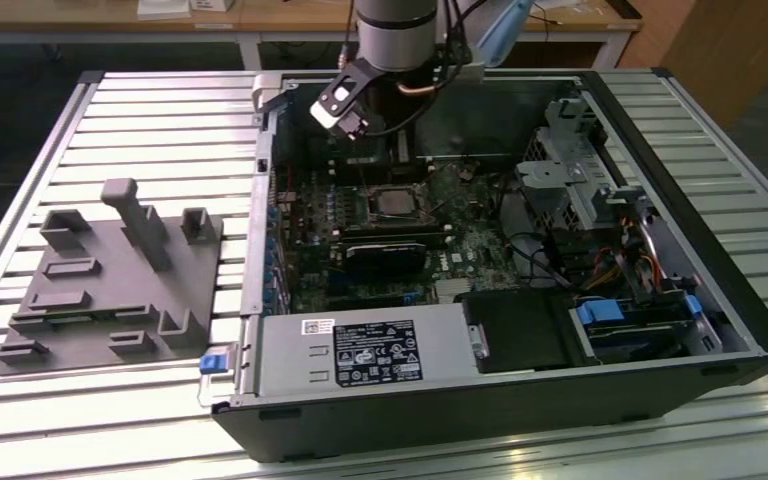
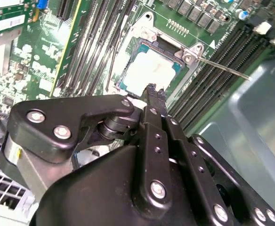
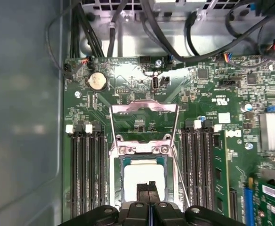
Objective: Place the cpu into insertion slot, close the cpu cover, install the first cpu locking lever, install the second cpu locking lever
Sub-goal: 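Place the cpu into insertion slot, then close the cpu cover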
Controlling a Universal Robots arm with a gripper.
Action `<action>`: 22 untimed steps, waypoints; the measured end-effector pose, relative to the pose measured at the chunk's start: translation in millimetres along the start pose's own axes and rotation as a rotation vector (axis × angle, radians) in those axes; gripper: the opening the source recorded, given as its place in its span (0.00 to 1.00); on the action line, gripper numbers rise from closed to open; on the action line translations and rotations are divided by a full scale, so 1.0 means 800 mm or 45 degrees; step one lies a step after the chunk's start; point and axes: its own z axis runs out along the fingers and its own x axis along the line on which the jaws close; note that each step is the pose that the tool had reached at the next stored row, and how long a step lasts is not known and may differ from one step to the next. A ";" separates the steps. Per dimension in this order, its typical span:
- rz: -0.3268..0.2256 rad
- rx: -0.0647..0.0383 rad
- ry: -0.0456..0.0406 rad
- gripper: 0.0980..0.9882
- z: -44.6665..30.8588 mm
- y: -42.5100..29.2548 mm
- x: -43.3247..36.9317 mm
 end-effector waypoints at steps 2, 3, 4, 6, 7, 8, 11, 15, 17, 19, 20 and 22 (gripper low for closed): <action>0.000 0.000 0.000 0.01 -0.0045 0.0004 0.000; 0.000 -0.001 0.000 0.01 -0.0070 0.0006 0.000; 0.000 -0.001 0.000 0.01 -0.0095 0.0008 0.000; 0.000 -0.002 0.000 0.01 -0.0140 0.0012 0.000; 0.000 -0.003 -0.001 0.01 -0.0161 0.0014 0.000; 0.000 -0.004 -0.001 0.01 -0.0178 0.0016 0.000; 0.000 -0.005 -0.002 0.01 -0.0217 0.0019 0.000; 0.000 -0.005 -0.002 0.01 -0.0263 0.0023 0.000; 0.000 -0.006 -0.002 0.01 -0.0276 0.0025 0.000; 0.000 -0.006 -0.003 0.01 -0.0276 0.0025 0.000; 0.000 -0.006 -0.003 0.01 -0.0276 0.0025 0.000; 0.000 -0.006 -0.003 0.01 -0.0277 0.0025 0.000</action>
